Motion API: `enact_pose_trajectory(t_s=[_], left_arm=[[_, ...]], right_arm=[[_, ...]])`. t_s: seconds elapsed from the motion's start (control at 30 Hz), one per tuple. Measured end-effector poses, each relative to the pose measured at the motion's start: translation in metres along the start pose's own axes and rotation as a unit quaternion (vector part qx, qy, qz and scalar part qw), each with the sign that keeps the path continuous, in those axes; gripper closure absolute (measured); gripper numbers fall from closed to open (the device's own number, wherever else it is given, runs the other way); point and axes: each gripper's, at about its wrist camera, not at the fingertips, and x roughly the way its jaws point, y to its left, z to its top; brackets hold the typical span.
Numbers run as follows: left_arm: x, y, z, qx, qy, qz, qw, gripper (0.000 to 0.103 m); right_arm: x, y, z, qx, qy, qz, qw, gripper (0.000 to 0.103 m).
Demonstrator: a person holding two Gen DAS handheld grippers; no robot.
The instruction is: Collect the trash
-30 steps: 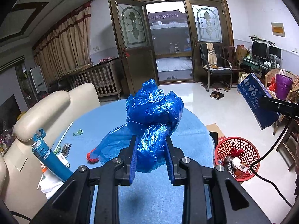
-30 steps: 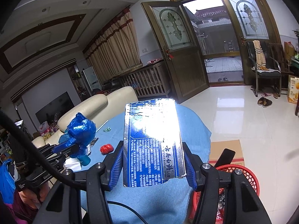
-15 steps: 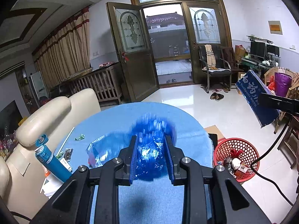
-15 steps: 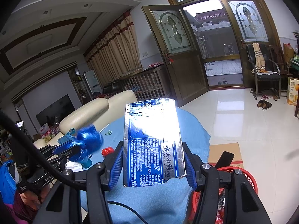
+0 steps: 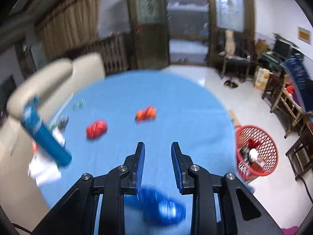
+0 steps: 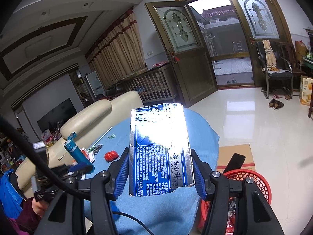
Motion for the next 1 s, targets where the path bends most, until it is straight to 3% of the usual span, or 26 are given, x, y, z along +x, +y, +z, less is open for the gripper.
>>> enact_pose_trajectory(t_s=[0.07,0.13,0.2,0.37,0.6,1.0], left_arm=[[0.006,0.015,-0.012,-0.024,0.018,-0.004,0.9995,0.072],[0.012,0.027,-0.022,-0.045,0.036,-0.005,0.9983,0.063],[0.016,0.034,-0.033,-0.067,0.055,-0.010,0.9962,0.040],[0.033,0.024,-0.049,-0.075,0.094,-0.037,0.9920,0.033],[0.057,0.005,-0.045,-0.094,0.132,-0.080,0.9834,0.032],[0.096,-0.023,-0.023,-0.089,0.161,-0.086,0.9791,0.032]], right_arm=[[0.001,0.000,-0.001,0.001,0.004,-0.005,1.000,0.043],[0.002,-0.002,-0.002,0.001,0.007,-0.009,1.000,0.043],[0.003,-0.006,-0.004,0.007,0.010,-0.007,1.000,0.043],[0.014,-0.008,-0.007,0.018,0.024,-0.004,1.000,0.043],[0.014,-0.010,-0.007,0.018,0.025,-0.008,0.999,0.043],[0.017,-0.028,-0.010,0.042,0.034,-0.015,0.998,0.043]])
